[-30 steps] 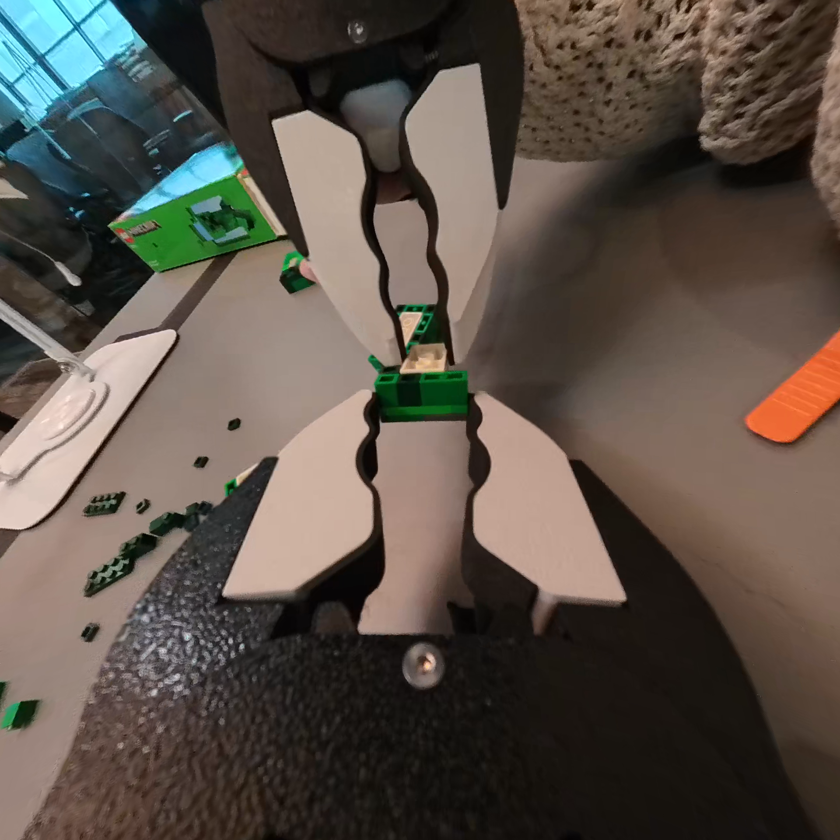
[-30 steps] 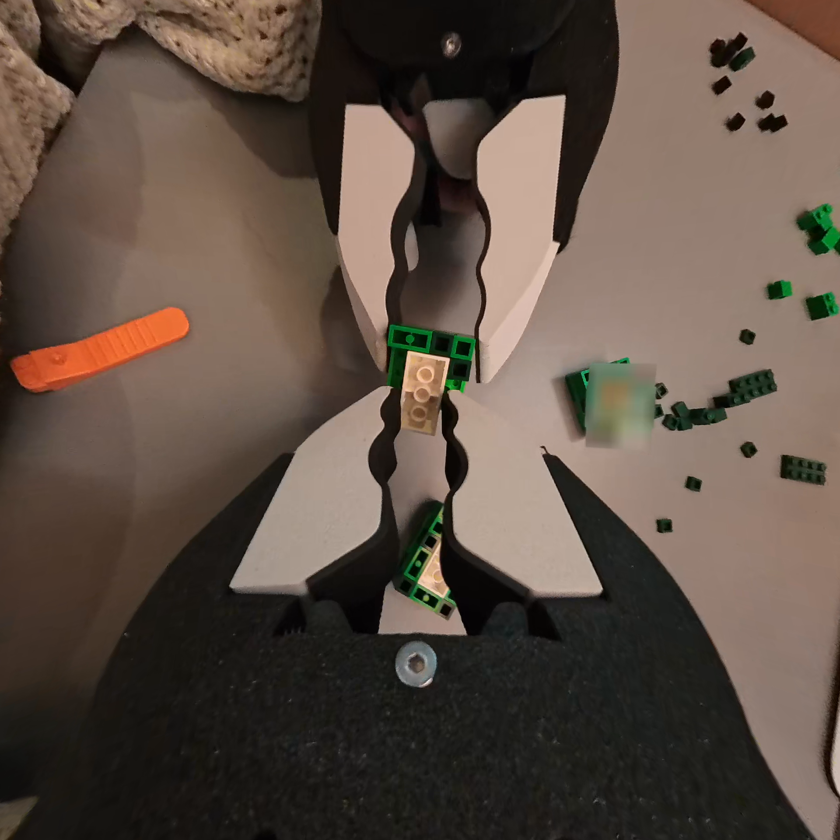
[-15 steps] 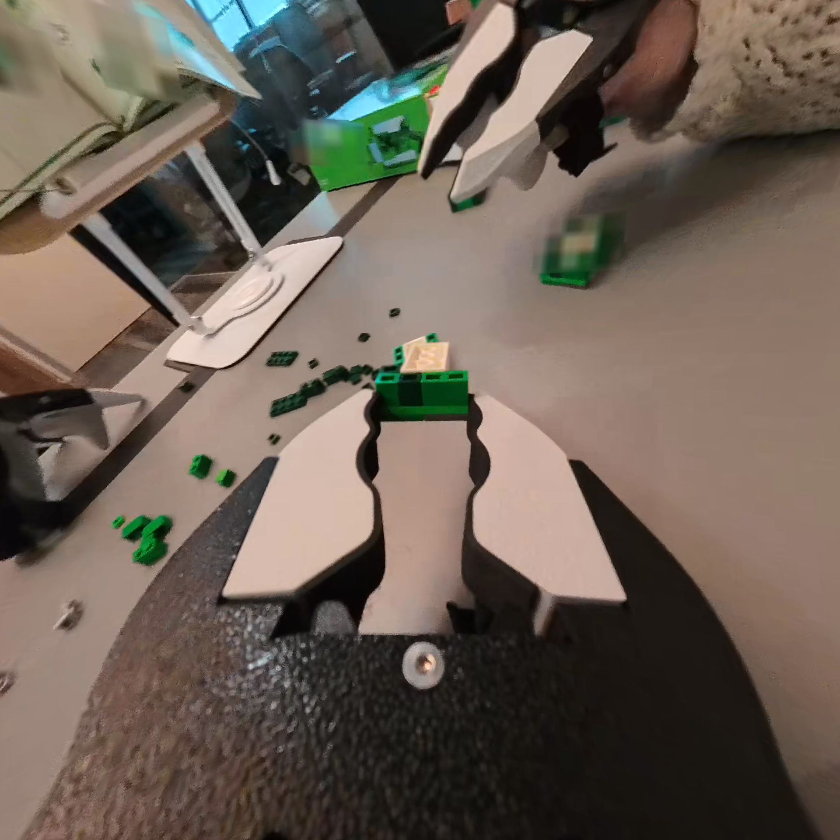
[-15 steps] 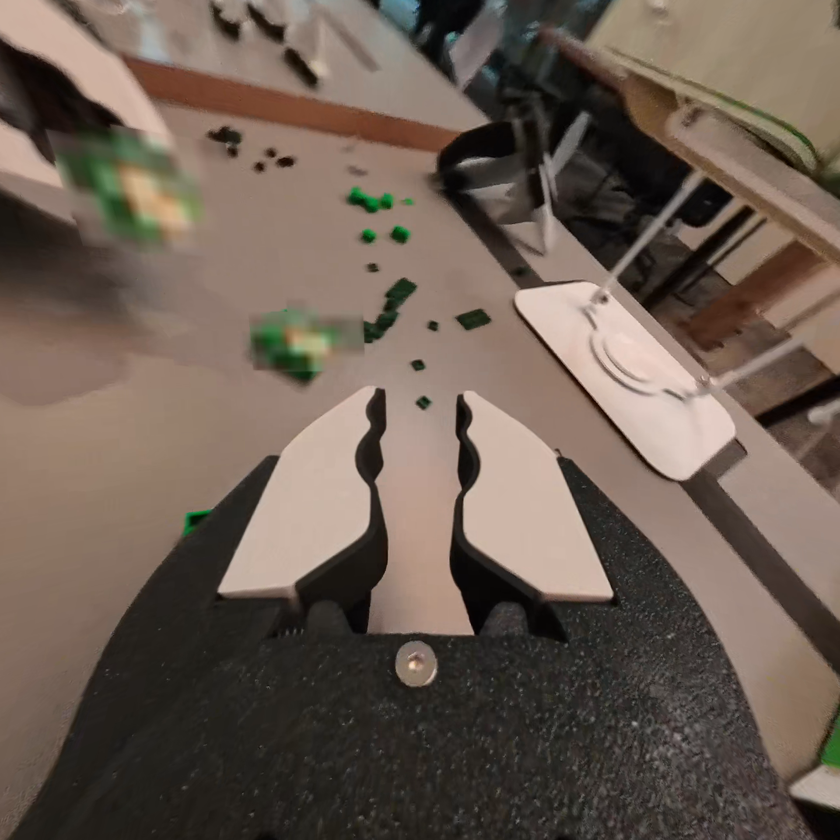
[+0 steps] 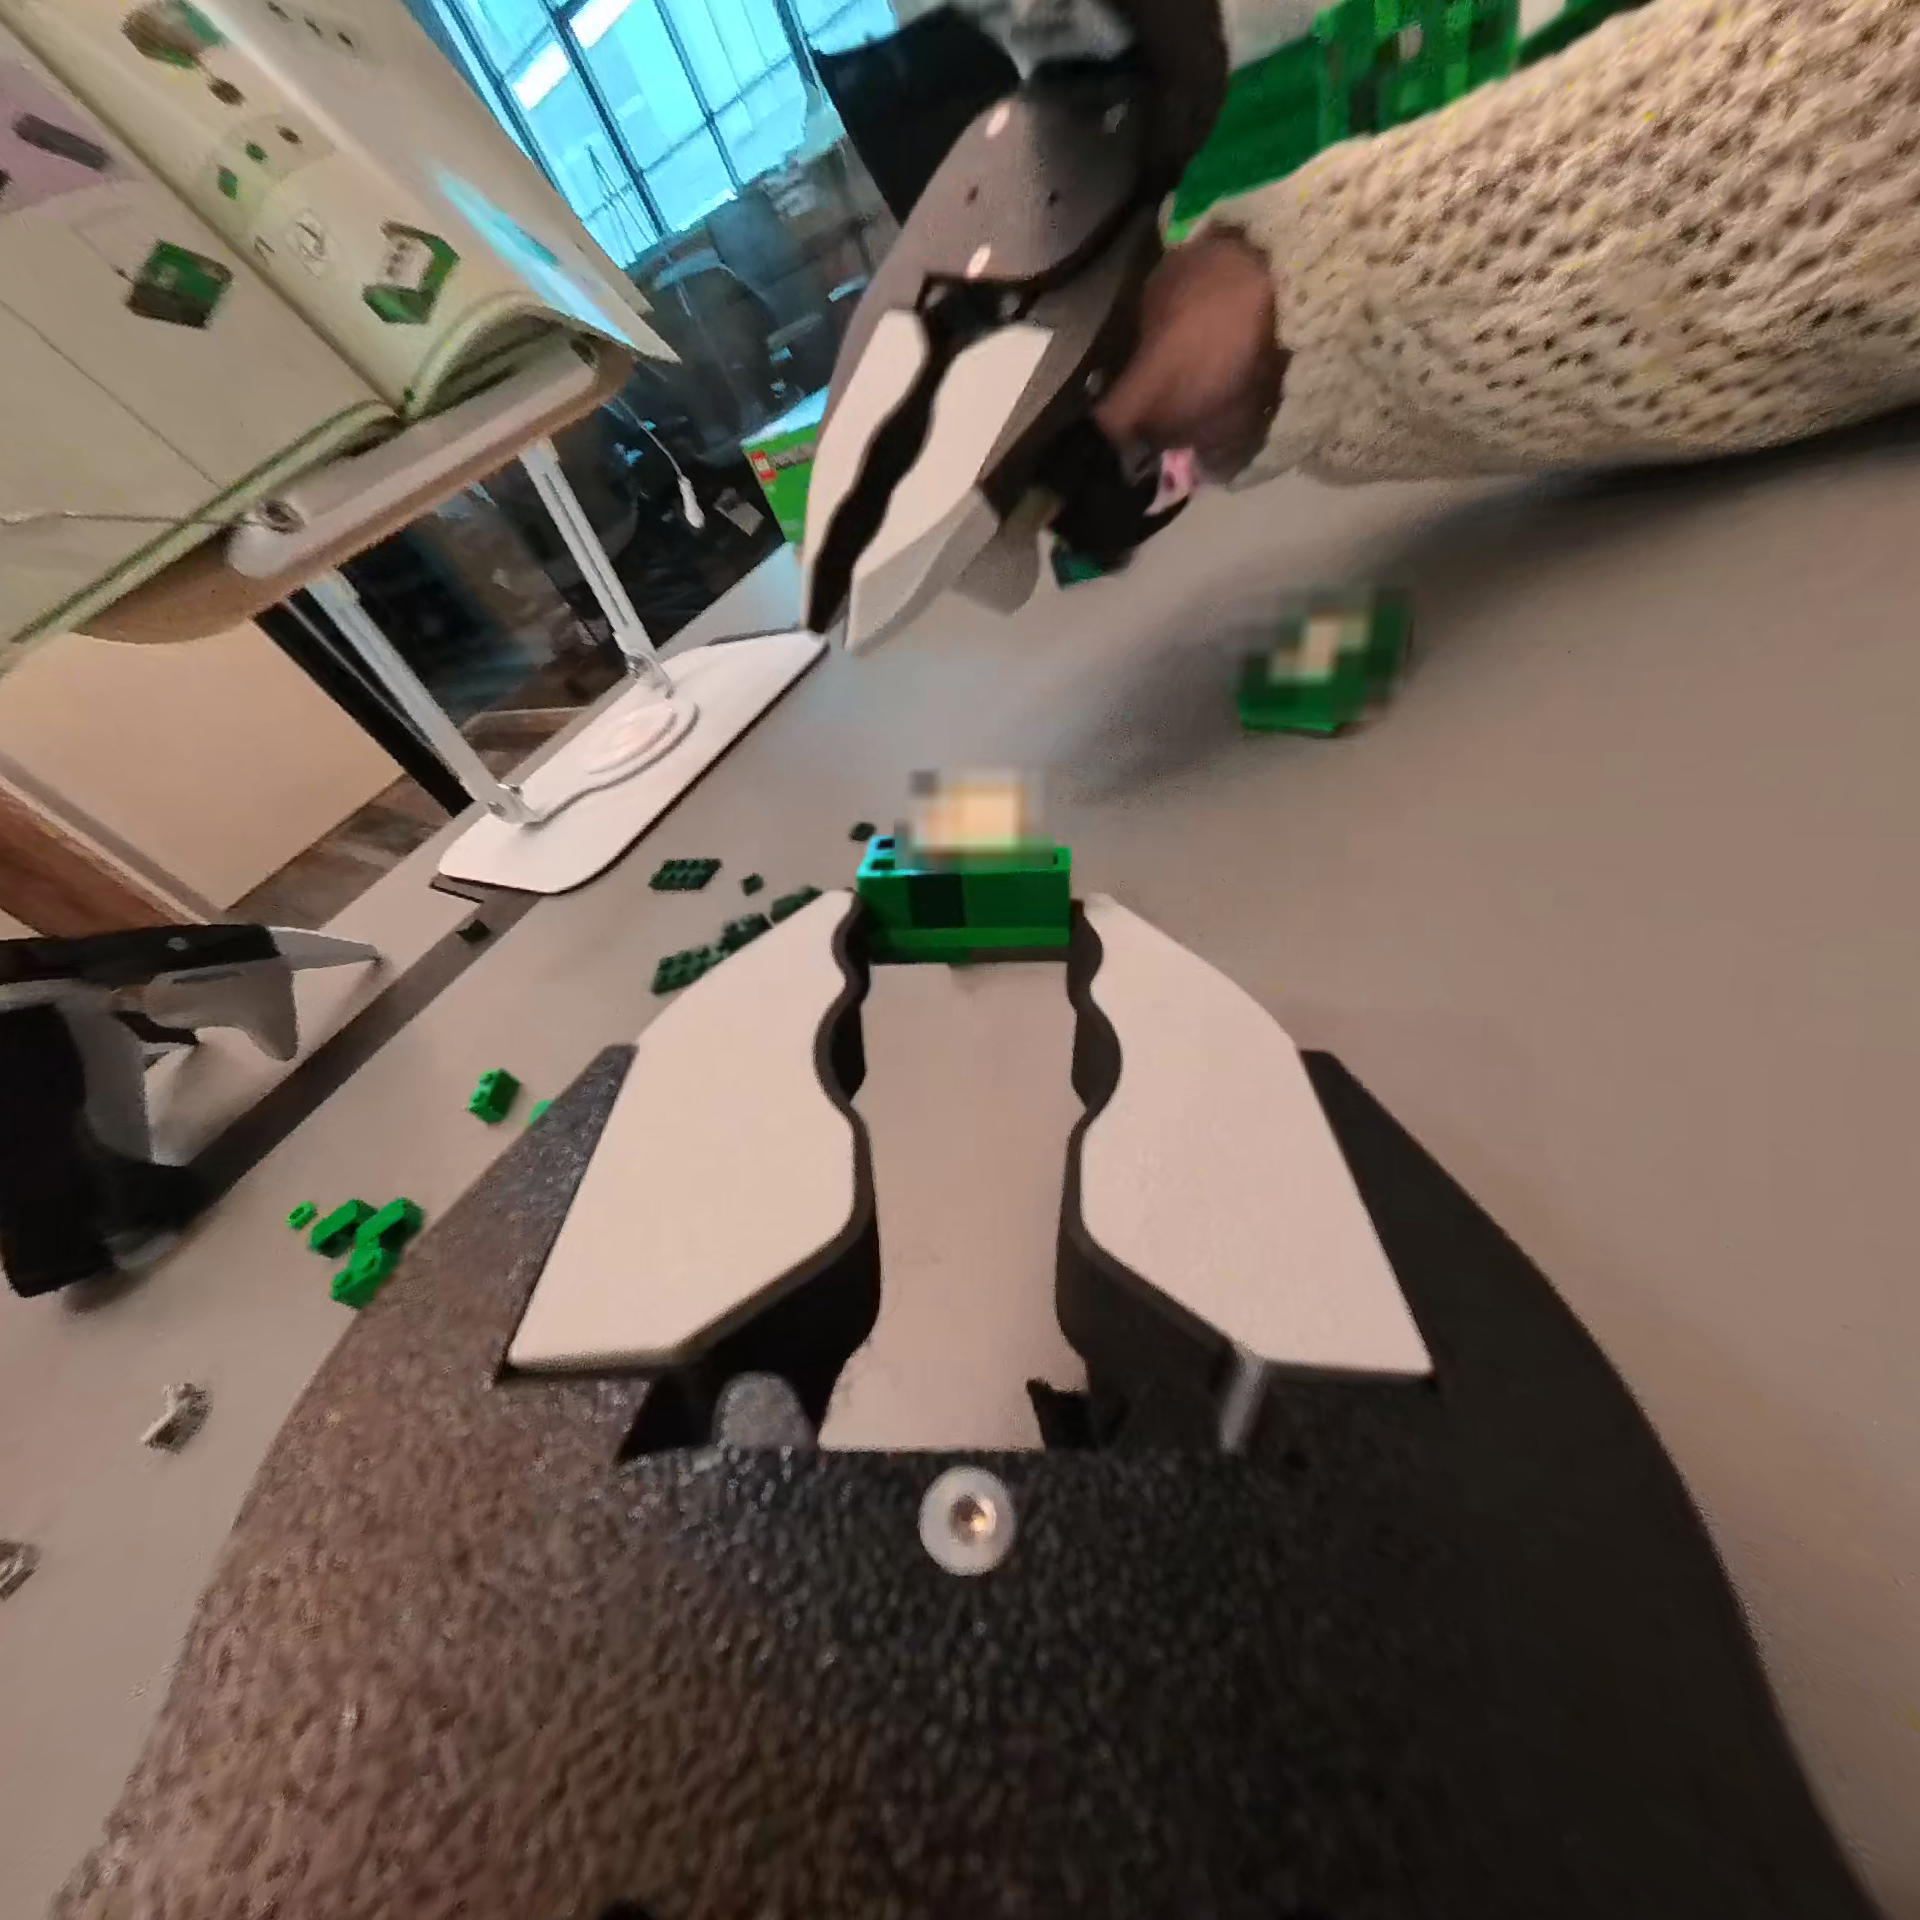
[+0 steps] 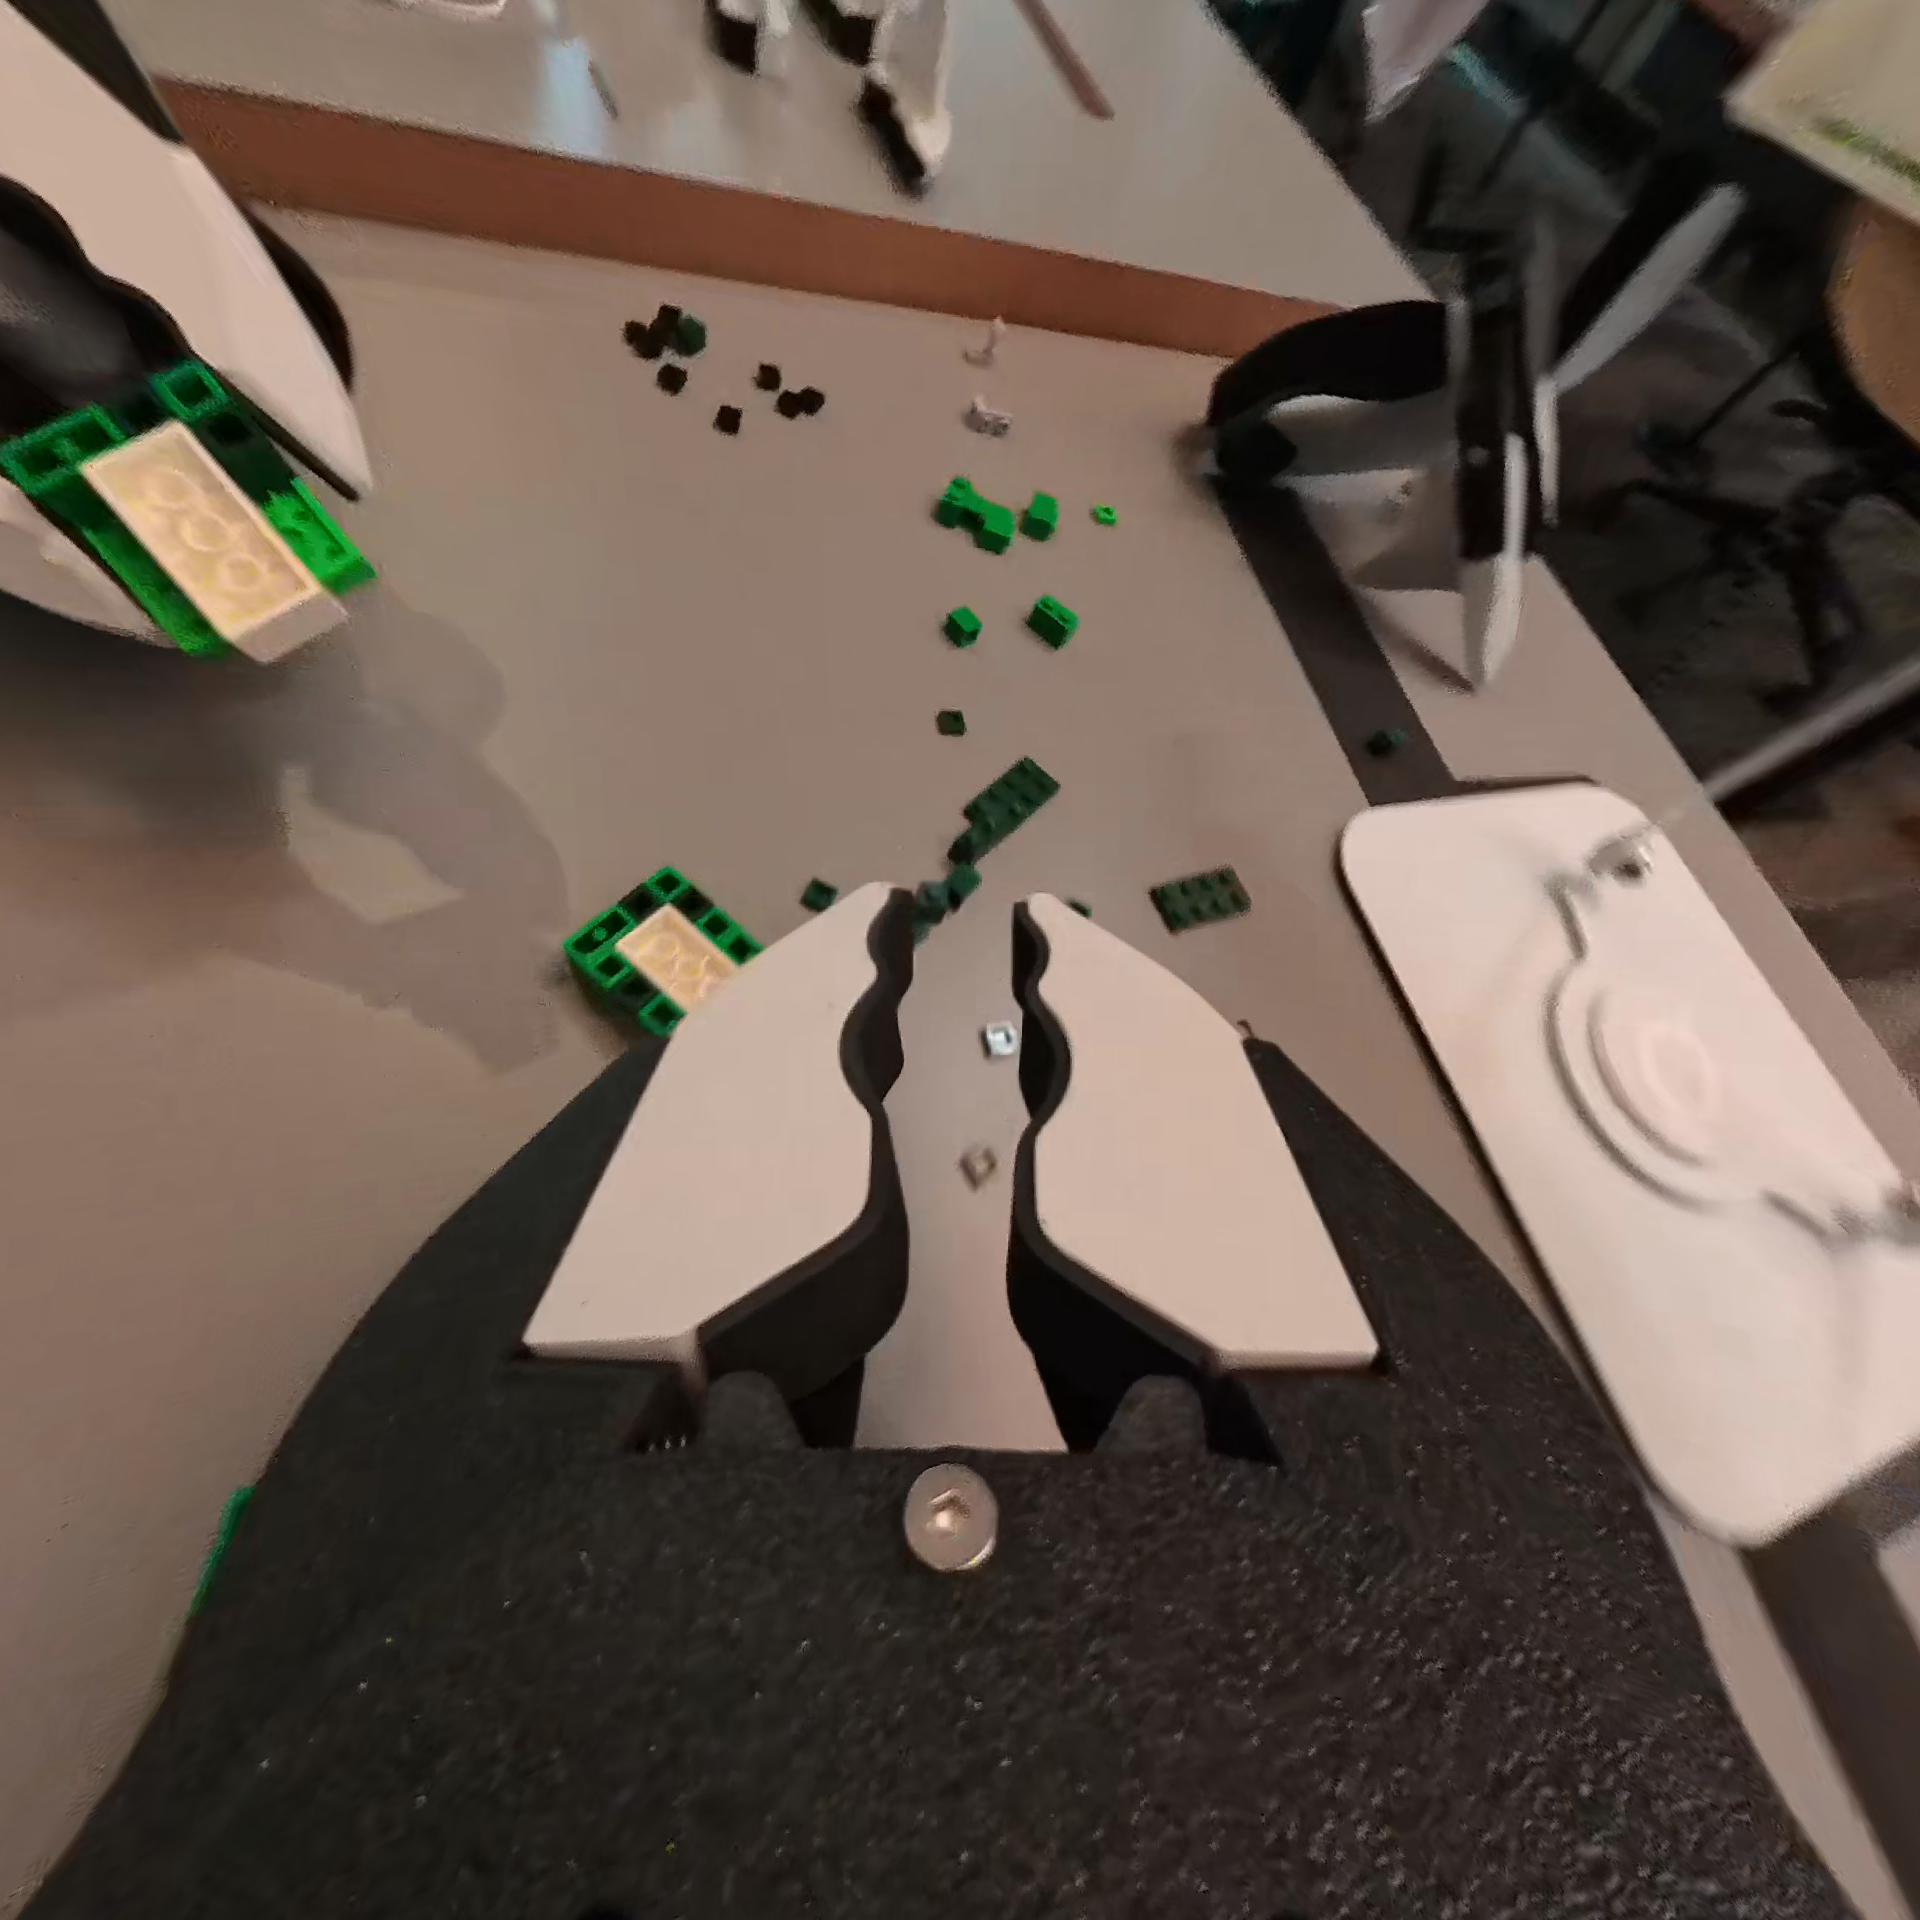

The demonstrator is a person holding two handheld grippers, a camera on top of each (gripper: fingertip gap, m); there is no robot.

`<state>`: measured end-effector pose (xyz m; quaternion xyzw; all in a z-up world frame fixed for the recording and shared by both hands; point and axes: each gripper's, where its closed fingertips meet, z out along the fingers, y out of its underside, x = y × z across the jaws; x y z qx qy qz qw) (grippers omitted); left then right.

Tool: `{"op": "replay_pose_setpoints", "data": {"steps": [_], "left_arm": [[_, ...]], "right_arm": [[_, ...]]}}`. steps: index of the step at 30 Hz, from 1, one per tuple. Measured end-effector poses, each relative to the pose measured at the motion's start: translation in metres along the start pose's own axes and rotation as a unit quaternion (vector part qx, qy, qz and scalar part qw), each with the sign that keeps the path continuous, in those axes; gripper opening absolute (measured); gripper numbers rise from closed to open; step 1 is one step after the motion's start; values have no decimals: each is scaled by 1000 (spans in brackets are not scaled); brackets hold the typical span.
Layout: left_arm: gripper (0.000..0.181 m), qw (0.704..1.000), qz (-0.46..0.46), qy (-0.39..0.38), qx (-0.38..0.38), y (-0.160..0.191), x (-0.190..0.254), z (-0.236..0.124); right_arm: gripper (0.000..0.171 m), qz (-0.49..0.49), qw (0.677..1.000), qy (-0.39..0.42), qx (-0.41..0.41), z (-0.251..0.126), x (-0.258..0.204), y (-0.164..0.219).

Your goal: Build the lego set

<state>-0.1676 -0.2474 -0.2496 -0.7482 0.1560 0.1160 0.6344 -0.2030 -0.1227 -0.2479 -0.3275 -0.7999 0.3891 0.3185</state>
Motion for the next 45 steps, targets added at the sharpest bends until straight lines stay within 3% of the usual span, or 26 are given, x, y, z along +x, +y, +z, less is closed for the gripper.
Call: {"op": "replay_pose_setpoints", "data": {"steps": [3,10,15,21,31,45], "left_arm": [[36,999,-2,-38,11,-1,-12,-4],[36,996,-15,-92,-10,10,-32,-8],[36,992,-27,-120,-33,17,-43,-12],[36,992,-28,-119,-42,20,-43,-10],[36,988,-19,-148,-38,16,-49,-13],[36,971,48,-230,-32,13,-62,-18]], "right_arm": [[5,-65,995,-56,-54,38,4,-8],[9,-164,967,-157,-114,120,3,-29],[15,-176,948,-218,-150,148,4,-23],[18,-170,936,-257,-172,162,6,-10],[20,-111,938,-300,-136,172,-2,-13],[31,-154,951,-240,-117,144,-10,-39]]}}
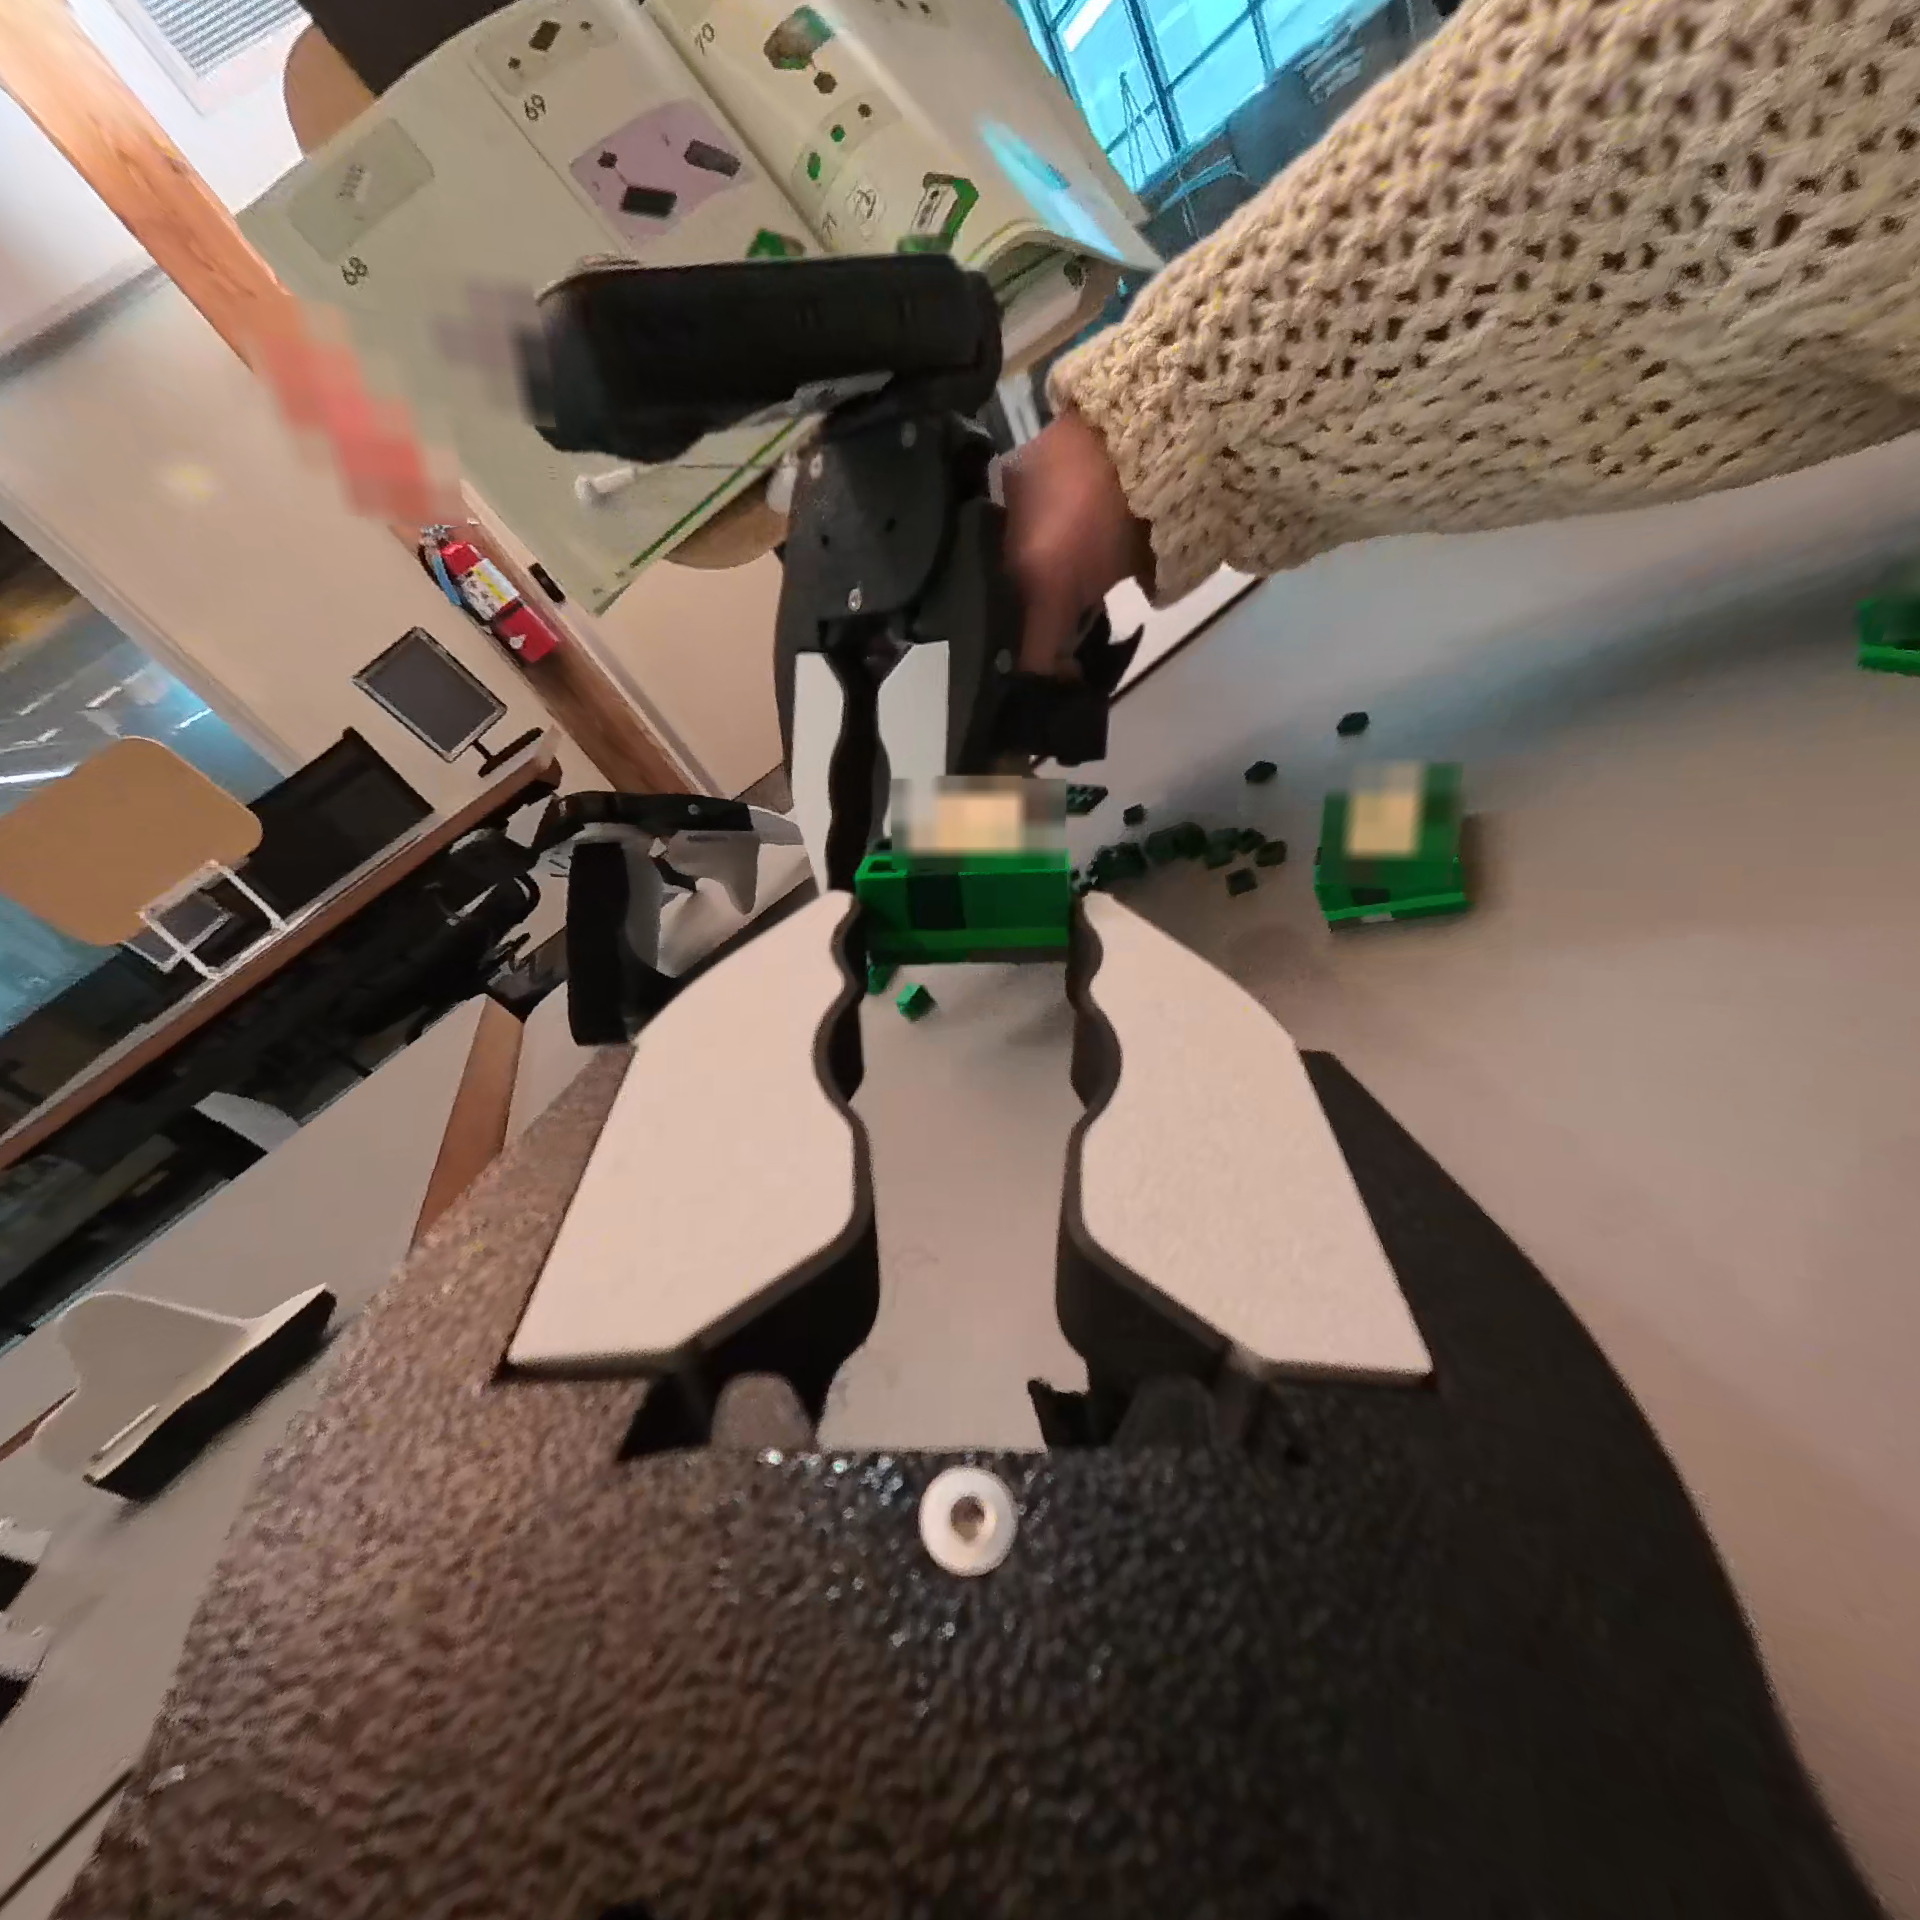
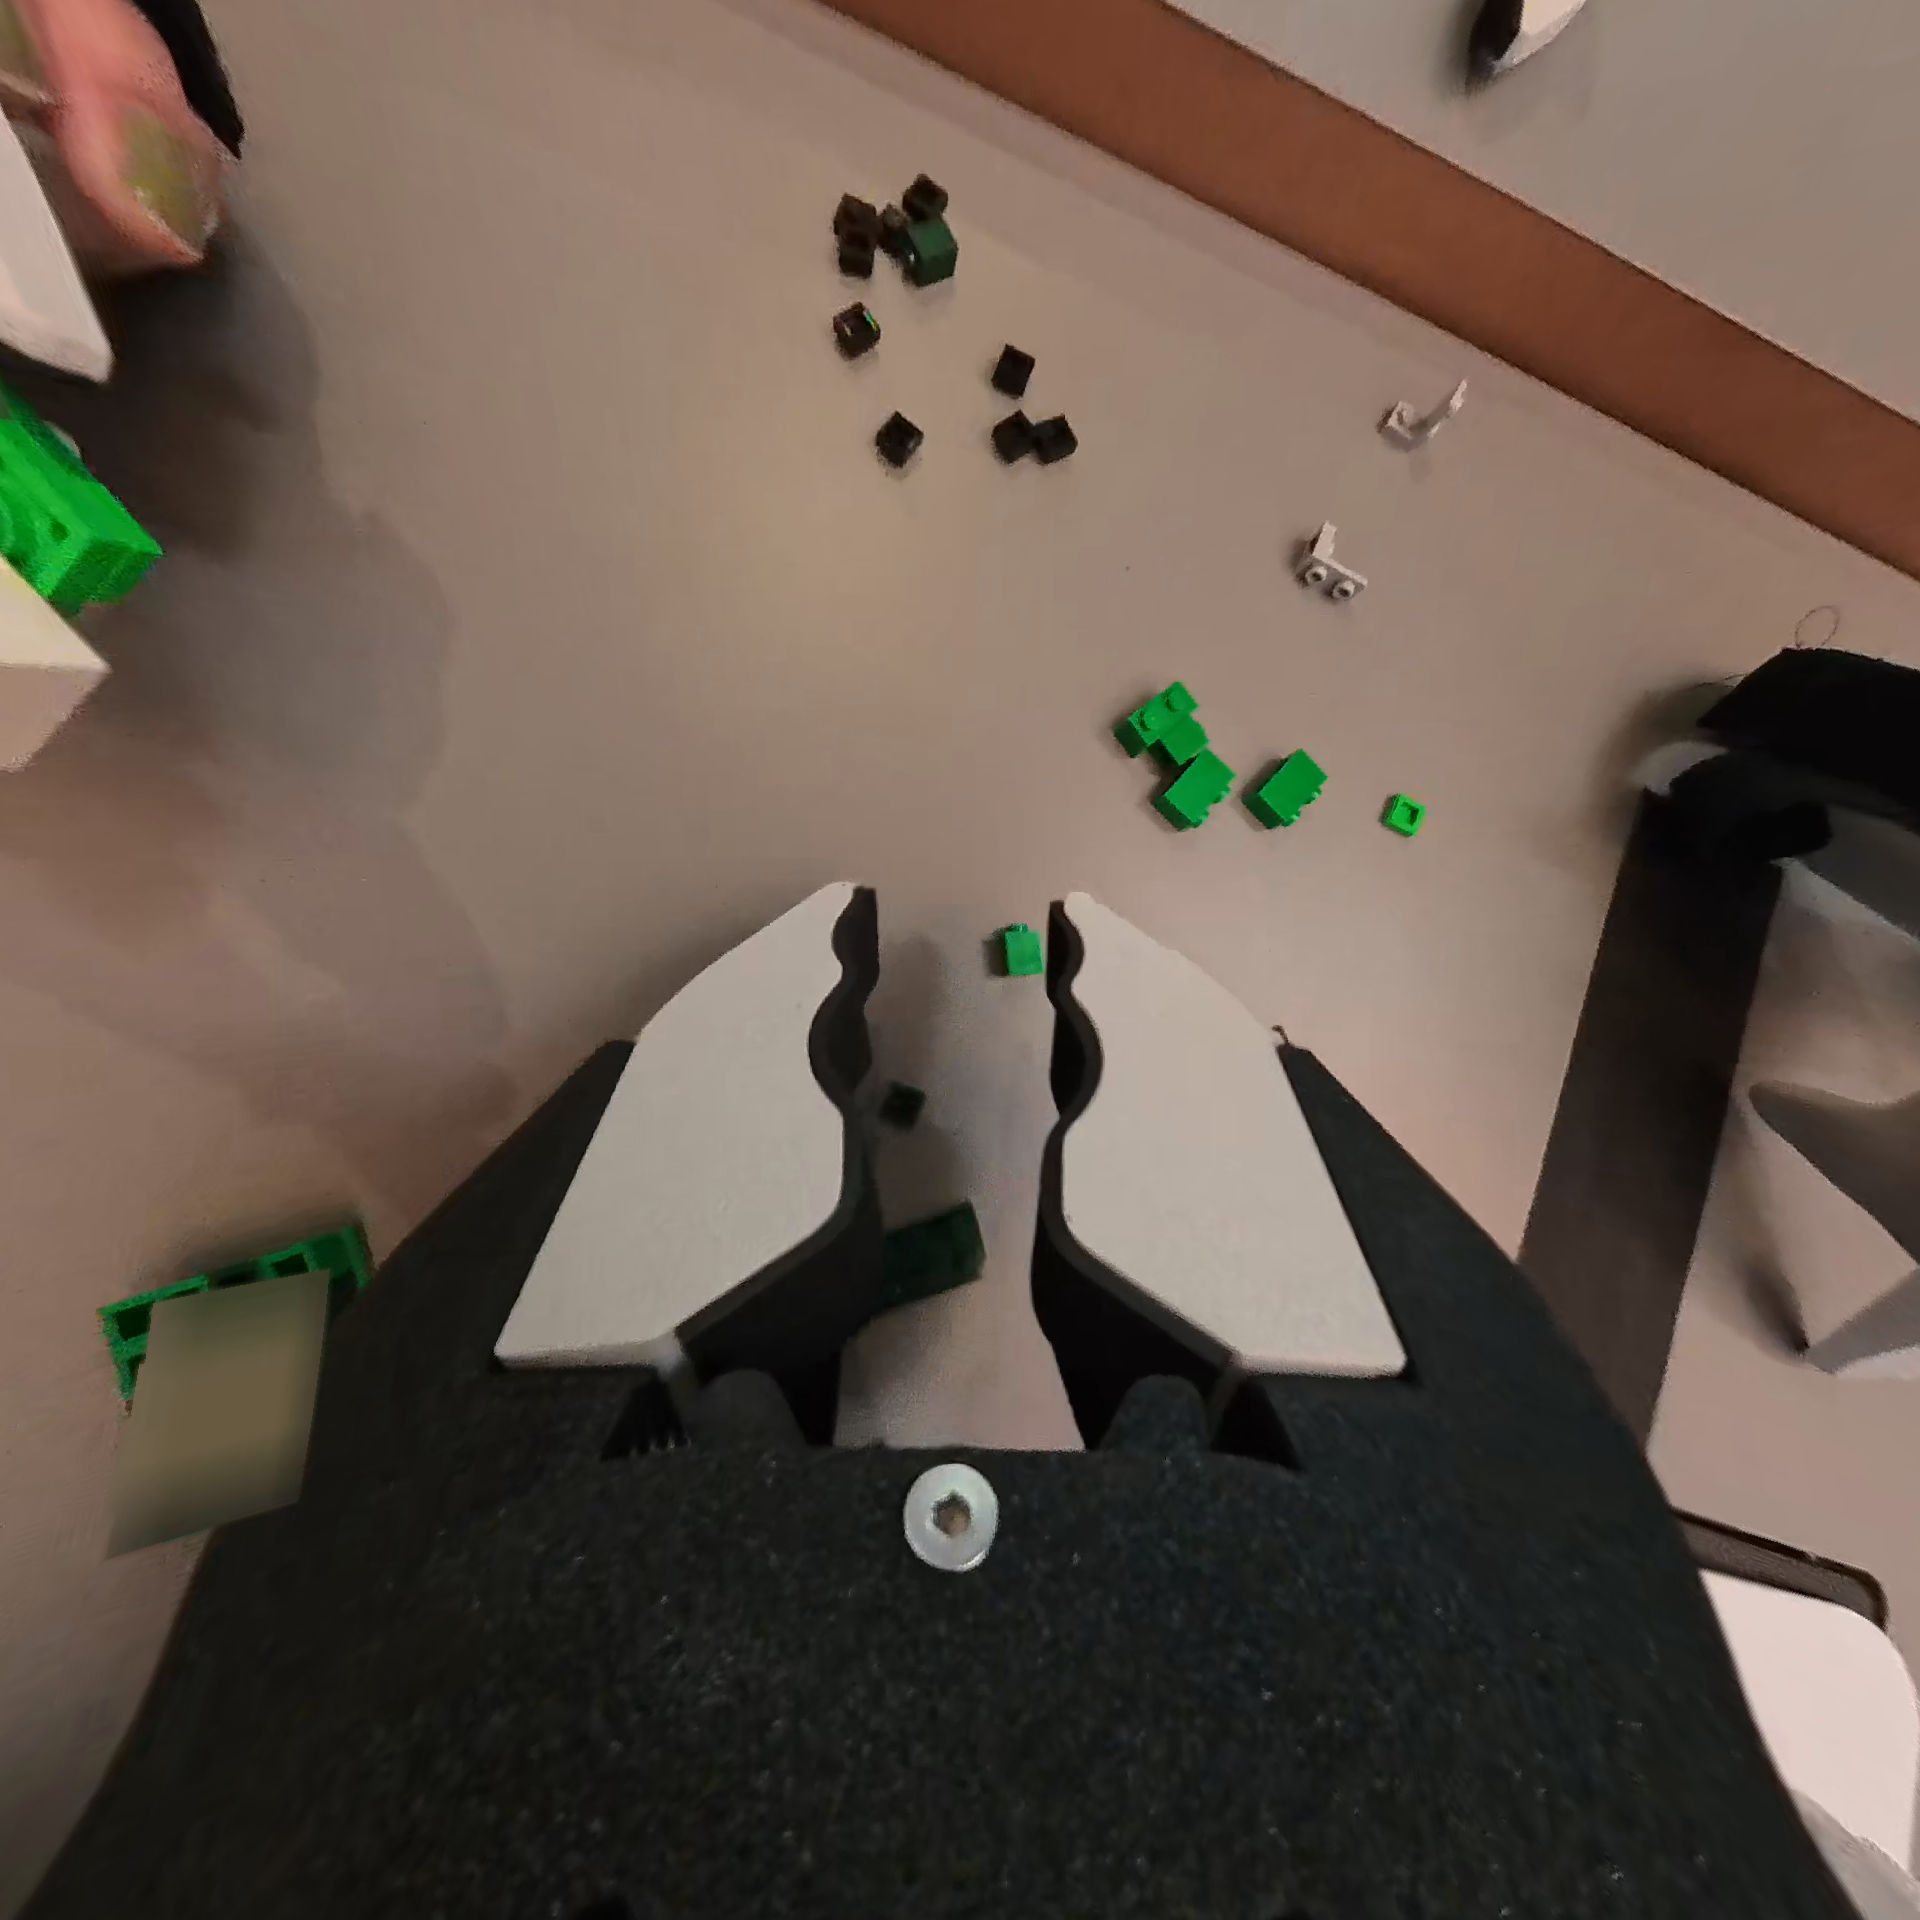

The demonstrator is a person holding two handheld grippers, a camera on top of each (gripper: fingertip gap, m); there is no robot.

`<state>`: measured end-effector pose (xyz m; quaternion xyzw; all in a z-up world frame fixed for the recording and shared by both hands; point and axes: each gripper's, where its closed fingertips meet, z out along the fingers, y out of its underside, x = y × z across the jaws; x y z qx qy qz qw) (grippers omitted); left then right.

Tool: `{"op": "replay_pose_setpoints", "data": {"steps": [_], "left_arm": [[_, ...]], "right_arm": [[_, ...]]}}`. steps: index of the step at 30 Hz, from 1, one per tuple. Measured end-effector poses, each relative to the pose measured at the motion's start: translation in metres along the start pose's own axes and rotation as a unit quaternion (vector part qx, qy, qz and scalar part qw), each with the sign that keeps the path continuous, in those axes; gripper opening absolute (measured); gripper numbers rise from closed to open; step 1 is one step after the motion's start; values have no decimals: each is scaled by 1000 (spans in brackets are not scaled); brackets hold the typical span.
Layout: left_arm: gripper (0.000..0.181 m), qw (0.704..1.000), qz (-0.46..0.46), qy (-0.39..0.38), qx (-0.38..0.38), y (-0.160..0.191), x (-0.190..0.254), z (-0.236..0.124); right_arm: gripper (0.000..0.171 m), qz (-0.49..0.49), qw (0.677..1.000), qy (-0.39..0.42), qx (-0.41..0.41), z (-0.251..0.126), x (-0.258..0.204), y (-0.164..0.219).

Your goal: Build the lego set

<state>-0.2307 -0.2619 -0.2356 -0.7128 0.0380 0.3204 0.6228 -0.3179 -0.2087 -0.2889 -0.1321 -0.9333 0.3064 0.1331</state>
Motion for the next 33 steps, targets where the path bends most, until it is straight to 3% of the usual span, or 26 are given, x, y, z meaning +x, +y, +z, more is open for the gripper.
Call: {"op": "replay_pose_setpoints", "data": {"steps": [3,9,13,18,24,33], "left_arm": [[36,1000,-9,-6,8,-1,-3,-3],[36,999,-26,-32,-19,9,-12,-4],[36,996,-17,-37,-81,22,-11,-3],[36,977,-95,39,-184,39,19,-7],[36,959,-98,57,-259,48,39,-16],[36,946,-112,42,-302,61,49,-22]], "right_arm": [[32,6,1000,13,2,-4,1,-3],[32,76,993,48,82,-35,-17,-31],[32,98,984,87,120,-68,-49,-42],[32,155,960,122,200,-100,-96,-48],[31,193,948,133,217,-99,-132,-34],[32,192,916,203,289,-96,-116,-54]]}}
